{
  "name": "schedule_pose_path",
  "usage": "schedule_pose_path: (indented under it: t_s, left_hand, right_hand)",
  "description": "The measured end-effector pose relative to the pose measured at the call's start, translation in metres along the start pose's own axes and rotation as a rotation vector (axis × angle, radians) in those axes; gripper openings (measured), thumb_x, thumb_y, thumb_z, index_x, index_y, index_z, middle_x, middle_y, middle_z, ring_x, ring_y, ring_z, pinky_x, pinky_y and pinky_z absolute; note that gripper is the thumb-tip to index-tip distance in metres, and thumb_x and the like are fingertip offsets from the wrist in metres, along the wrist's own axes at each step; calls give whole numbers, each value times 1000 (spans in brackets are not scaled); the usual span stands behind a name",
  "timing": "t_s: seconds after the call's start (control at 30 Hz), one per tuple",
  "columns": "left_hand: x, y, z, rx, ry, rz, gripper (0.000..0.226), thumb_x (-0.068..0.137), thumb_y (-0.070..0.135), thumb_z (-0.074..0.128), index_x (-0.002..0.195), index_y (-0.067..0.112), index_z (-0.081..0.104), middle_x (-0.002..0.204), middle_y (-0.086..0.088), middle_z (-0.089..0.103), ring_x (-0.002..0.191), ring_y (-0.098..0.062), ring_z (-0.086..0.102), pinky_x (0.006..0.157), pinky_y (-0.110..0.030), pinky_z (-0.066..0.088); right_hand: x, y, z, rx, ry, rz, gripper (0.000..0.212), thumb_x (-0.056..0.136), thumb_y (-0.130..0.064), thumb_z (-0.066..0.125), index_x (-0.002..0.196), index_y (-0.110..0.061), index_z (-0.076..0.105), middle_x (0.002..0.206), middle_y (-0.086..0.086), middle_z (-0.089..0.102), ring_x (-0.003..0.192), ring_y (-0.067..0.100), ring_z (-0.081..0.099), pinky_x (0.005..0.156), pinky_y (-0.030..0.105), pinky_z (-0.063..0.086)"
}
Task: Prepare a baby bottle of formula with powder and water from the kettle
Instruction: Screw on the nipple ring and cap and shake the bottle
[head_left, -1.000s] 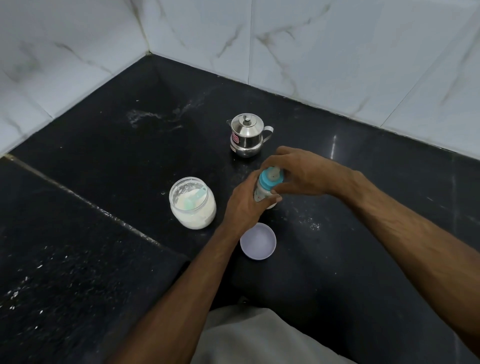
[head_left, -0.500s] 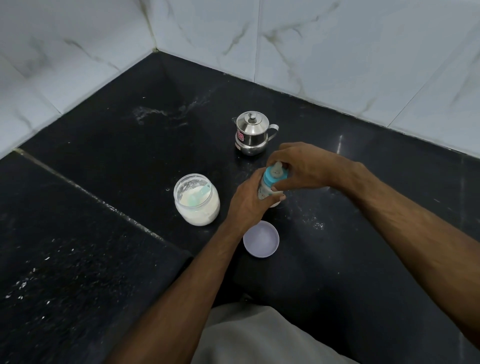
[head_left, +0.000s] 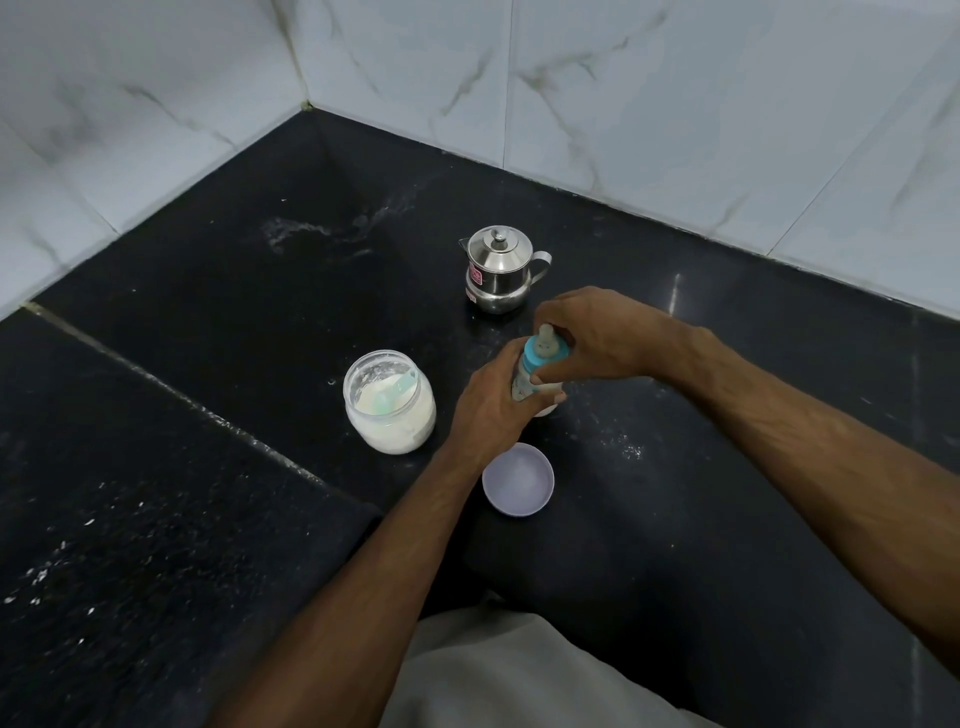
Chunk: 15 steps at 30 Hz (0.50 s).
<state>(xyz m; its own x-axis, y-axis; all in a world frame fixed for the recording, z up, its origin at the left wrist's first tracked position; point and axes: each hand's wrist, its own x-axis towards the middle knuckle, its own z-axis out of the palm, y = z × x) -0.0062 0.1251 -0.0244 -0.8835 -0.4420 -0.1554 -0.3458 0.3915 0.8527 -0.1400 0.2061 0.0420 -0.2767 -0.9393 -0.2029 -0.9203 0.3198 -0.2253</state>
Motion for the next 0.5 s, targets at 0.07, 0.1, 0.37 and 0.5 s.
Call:
schedule_pose_path:
  t_s: [0.07, 0.1, 0.37, 0.5]
  left_hand:
    - [-2, -2, 1, -13, 10, 7, 64, 83, 30, 73, 138, 16, 42, 134, -6, 55, 124, -20, 51, 108, -40, 40]
    - [-2, -3, 1, -23, 11, 10, 64, 83, 30, 73, 137, 16, 43, 134, -6, 55, 123, -19, 51, 107, -41, 41]
    - [-3, -7, 1, -54, 35, 38, 63, 80, 34, 75, 135, 18, 47, 126, -2, 60, 116, -18, 56, 102, -43, 45]
    - [-1, -10, 4, -65, 49, 21, 64, 80, 33, 75, 135, 18, 45, 130, -3, 58, 120, -17, 54, 105, -41, 44]
  right_hand:
    - [-2, 1, 4, 36, 4, 21, 43, 79, -49, 72, 108, -22, 55, 98, -7, 58, 84, 11, 54, 72, 24, 44]
    - [-3, 2, 6, 55, 8, 27, 44, 79, -48, 73, 109, -22, 54, 99, -7, 59, 84, 10, 55, 71, 23, 44]
    - [-4, -4, 5, -77, 54, 99, 59, 72, -74, 61, 100, -23, 52, 91, -6, 63, 75, 13, 58, 64, 27, 46]
    - [-12, 3, -2, 95, -45, 19, 65, 80, -52, 69, 133, -26, 43, 109, -11, 52, 95, 11, 54, 78, 25, 43]
